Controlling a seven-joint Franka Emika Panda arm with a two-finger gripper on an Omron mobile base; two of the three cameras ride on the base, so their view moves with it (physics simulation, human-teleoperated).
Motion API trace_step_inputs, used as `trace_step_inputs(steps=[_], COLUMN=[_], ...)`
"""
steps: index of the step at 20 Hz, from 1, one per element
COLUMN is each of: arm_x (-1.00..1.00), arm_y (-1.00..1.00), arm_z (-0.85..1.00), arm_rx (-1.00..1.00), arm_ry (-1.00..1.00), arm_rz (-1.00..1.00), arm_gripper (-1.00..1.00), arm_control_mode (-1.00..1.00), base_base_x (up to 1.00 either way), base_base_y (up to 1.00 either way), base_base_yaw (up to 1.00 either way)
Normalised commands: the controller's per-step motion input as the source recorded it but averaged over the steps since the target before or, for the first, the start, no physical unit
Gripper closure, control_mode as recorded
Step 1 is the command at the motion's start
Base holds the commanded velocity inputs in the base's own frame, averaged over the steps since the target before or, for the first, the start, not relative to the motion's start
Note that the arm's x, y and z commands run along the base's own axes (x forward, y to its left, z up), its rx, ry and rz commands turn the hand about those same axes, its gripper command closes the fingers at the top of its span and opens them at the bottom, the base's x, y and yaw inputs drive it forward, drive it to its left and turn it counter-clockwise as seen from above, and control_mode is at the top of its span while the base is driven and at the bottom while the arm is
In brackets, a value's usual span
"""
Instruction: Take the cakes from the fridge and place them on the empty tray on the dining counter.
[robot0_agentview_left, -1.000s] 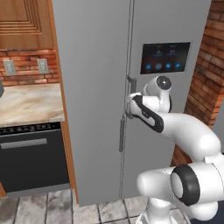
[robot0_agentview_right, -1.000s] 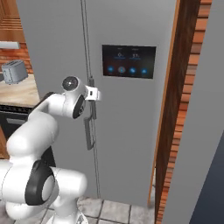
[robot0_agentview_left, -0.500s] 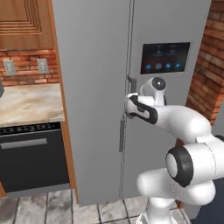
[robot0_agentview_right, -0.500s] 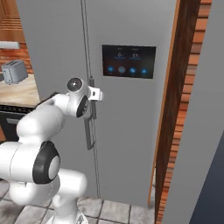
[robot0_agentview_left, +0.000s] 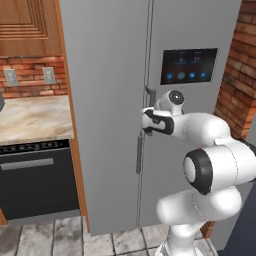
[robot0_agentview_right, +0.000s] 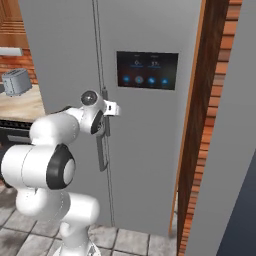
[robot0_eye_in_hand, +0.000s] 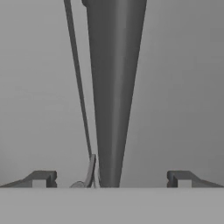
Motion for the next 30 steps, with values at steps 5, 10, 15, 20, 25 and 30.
trace_step_inputs(steps=[5, 10, 15, 20, 25, 30], arm_x=[0.36, 0.37, 0.39, 0.43, 0.22, 0.05], arm_y=[0.00, 0.00, 0.00, 0.02, -0.01, -0.19], arm_z=[-0.17, -0.16, -0.20, -0.26, -0.09, -0.01], arm_rx=[0.00, 0.00, 0.00, 0.00, 0.02, 0.06], arm_ry=[0.00, 0.00, 0.00, 0.00, 0.00, 0.03], arm_rz=[0.00, 0.00, 0.00, 0.00, 0.00, 0.00], arm_gripper=[-1.00, -1.00, -1.00, 1.00, 1.00, 1.00], arm_control_mode=[-1.00, -1.00, -1.00, -1.00, -1.00, -1.00], base_base_x=[0.00, 0.00, 0.00, 0.00, 0.00, 0.00], base_base_y=[0.00, 0.00, 0.00, 0.00, 0.00, 0.00], base_base_yaw=[0.00, 0.00, 0.00, 0.00, 0.00, 0.00])
